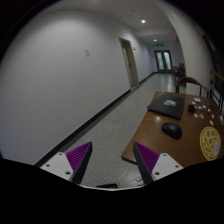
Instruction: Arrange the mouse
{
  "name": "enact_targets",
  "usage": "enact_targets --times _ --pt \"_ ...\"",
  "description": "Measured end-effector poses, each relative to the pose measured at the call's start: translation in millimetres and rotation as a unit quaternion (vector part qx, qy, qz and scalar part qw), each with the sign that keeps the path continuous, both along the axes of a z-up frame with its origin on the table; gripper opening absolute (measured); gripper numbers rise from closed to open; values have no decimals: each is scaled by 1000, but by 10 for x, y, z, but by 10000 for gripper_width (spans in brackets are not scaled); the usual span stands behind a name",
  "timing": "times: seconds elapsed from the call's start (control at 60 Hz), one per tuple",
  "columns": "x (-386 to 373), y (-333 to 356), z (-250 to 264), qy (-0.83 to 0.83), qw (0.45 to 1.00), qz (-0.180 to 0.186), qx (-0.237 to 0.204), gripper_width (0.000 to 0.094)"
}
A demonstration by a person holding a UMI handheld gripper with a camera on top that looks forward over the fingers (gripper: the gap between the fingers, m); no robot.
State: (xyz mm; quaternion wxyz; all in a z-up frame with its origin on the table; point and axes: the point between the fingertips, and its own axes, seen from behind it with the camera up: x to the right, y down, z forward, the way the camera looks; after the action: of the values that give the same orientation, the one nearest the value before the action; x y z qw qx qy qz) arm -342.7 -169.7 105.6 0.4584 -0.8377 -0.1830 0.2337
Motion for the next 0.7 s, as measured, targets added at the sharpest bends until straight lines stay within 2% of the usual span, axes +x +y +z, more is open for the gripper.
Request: enact_targets --times 0.217,0.267,0.433,0.633,0.7 --pt "682 493 -245 -64 996 -31 44 830" --pt "932 673 -361 -84 994 -48 51 829" --pt "1690 1338 -877 -144 984 -105 24 825" --pt "1821 1913 -1223 -158 981 -113 -12 851" --pt "1783 2127 -1234 -150 982 -115 -14 825"
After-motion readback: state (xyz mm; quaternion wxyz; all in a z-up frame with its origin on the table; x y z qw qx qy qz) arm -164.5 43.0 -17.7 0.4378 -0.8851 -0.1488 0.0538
